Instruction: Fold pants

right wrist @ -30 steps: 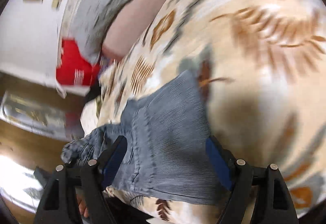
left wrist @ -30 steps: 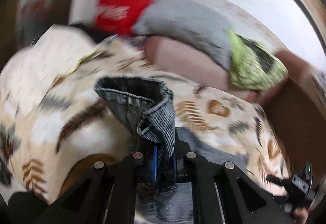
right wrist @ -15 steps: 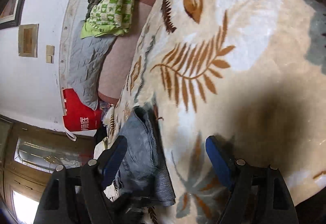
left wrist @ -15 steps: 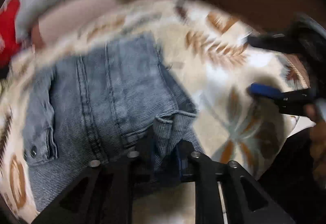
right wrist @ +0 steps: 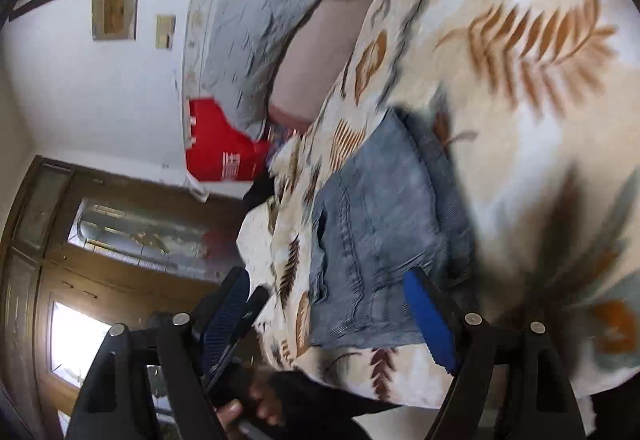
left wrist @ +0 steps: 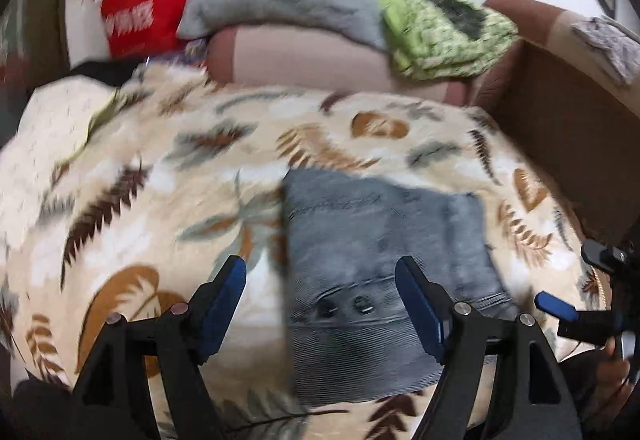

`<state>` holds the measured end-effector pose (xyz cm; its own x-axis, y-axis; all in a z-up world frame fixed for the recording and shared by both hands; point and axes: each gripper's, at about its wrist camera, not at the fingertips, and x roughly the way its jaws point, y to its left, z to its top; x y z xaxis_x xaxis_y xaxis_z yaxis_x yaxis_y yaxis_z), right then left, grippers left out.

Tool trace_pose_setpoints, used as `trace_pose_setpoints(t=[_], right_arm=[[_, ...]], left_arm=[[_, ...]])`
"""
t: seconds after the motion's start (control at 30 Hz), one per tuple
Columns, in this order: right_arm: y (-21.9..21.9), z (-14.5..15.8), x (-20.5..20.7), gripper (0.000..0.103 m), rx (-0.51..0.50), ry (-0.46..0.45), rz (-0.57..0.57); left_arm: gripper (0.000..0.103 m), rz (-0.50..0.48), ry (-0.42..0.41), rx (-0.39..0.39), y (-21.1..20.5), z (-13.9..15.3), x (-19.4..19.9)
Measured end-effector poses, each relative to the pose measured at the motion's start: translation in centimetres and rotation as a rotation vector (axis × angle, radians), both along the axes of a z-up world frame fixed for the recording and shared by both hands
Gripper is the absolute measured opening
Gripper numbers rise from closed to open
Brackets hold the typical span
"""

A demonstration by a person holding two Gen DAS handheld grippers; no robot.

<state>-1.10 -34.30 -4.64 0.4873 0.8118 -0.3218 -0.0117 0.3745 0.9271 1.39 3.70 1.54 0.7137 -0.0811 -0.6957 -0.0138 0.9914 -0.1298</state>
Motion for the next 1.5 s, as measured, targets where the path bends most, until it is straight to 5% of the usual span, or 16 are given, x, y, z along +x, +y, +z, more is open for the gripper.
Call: trace_pose_setpoints(t=[0.07, 0.13, 0.2, 0.37, 0.57, 0.6, 0.7, 0.83, 1.03, 1.2, 1.27, 1.4, 1.5], right_arm=[[1.1, -2.0, 0.4, 0.082, -0.032, 0.054, -0.001], [1.1, -5.6, 0.8, 0.075, -0.097, 0.209, -0.042], [0.2, -5.1, 0.2, 0.075, -0.050, 0.206, -0.082], [-0.4, -0.6, 0.1, 0.077, -0.298, 0.118, -0.125], [2.6, -3.5, 2.0, 0.077, -0.434, 0.207, -0.002], [3.1, -3.5, 1.9, 0.075, -0.457, 0.187, 0.013], [4.3, -2.6, 2.1, 0.036, -0.566, 0.157, 0.014], [5.8, -0.6, 1.5, 0.027, -0.655, 0.108, 0.039], [6.4, 3.4, -0.9, 0.026, -0.583, 0.043, 0.015], [5.4, -3.2, 0.3, 0.029, -0.554, 0.170, 0.033], [4.4, -3.5, -0.2, 0.031, -0.489, 0.134, 0.004], [4.0, -2.2, -0.6, 0.063, -0.569, 0.116, 0.007], [2.6, 0.2, -1.6, 0.063, -0.613, 0.067, -0.062]], left_arm=[[0.078, -0.023, 0.054, 0.030, -0.4, -2.2, 0.6], [0.078, -0.076, 0.144, 0.094, -1.7, -4.8, 1.5], [0.078, -0.069, 0.105, 0.090, -1.4, -5.0, 0.7], [0.082, -0.057, 0.123, 0.001, -0.9, -5.5, 0.9], [0.085, -0.053, 0.125, -0.038, -0.4, -6.3, 1.8], [0.086, -0.053, 0.126, -0.042, -0.3, -6.4, 1.9], [0.086, -0.053, 0.132, -0.057, -0.1, -6.4, 1.9], [0.086, -0.051, 0.134, -0.058, 0.1, -6.1, 1.8], [0.086, 0.026, 0.051, -0.074, 2.0, -3.3, 1.2], [0.086, -0.010, 0.054, -0.069, 0.7, -2.4, 1.5], [0.086, -0.047, 0.040, -0.021, -0.7, -2.7, 1.2], [0.087, -0.086, 0.125, 0.186, -3.7, -6.5, 1.9], [0.090, -0.057, 0.123, 0.115, -2.6, -6.8, 1.9]])
